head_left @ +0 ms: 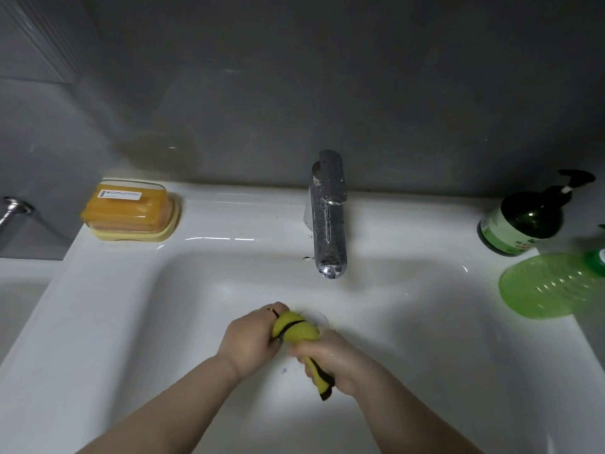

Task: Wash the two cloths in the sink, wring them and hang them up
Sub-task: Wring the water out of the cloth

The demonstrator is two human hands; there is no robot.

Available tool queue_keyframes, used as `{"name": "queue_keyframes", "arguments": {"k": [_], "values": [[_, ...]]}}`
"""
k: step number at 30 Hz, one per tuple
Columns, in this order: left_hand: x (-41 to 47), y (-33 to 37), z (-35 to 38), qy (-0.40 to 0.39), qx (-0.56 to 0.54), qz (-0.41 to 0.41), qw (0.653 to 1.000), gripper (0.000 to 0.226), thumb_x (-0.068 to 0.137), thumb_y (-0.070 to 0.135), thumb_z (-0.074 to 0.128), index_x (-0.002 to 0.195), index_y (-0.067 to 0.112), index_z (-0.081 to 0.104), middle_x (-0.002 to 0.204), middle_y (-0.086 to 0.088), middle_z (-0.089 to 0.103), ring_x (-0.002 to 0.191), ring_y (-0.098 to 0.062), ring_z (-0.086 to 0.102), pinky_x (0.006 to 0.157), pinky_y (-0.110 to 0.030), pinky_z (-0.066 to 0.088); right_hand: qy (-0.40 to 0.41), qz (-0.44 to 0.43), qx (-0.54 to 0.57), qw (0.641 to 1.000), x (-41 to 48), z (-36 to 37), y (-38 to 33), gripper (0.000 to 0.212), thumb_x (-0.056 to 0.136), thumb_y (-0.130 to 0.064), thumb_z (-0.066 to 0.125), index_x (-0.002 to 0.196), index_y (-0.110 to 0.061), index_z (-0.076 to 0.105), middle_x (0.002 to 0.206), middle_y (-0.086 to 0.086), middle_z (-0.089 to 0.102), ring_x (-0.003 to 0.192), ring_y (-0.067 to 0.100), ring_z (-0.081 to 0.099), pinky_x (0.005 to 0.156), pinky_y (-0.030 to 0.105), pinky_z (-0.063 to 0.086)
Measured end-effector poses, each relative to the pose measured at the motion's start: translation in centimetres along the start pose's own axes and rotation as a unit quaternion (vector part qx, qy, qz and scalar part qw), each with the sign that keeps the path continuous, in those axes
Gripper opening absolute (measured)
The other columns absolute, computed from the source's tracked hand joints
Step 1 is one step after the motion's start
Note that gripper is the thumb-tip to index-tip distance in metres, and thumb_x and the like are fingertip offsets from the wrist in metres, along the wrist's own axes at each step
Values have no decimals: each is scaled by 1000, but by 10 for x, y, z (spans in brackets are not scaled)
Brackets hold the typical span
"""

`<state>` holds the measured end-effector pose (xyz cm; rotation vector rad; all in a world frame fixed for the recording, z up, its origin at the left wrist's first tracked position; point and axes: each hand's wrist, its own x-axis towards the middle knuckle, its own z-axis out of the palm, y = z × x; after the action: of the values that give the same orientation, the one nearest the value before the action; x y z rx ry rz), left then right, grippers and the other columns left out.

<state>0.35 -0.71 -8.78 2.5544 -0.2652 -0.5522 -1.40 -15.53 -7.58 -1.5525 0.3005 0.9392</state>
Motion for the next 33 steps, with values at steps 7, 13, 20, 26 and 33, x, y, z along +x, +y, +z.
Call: {"name": "queue_keyframes", "arguments": {"k": [7,13,20,26,33], "values": [[-22,21,-19,-71,-537,-23,840,49,87,48,43,90,3,64,61,-5,70,62,-22,63,69,-29,46,-48,-200,247,947,-9,-14,-10,18,74,-19,60,79,-2,64,61,8,37,47,17,42,51,24,37],[-24,68,-2,99,-565,-74,816,40,98,34,22,114,25,57,114,2,64,106,1,59,94,-14,42,-31,-222,349,910,-13,20,-20,17,81,-21,54,87,-7,60,79,12,64,83,19,67,73,26,55],[-33,47,-5,117,-236,29,964,29,93,34,16,115,47,30,123,31,31,127,4,18,111,-18,-6,-83,-161,311,933,-22,20,-3,44,79,-19,63,118,-2,52,126,19,58,121,33,53,88,29,50],[-49,34,-13,-63,-614,-170,768,42,89,49,31,109,20,54,98,6,65,95,-16,62,88,-31,44,281,-184,-330,882,-15,14,15,20,73,-16,64,90,-19,54,92,1,64,92,24,59,69,26,42],[-21,73,-1,173,-492,-193,831,31,70,18,75,96,17,57,75,4,62,68,-7,61,54,-11,47,321,-182,-279,886,-15,35,1,13,80,-15,52,83,-27,49,87,7,61,78,20,58,57,24,40]]}}
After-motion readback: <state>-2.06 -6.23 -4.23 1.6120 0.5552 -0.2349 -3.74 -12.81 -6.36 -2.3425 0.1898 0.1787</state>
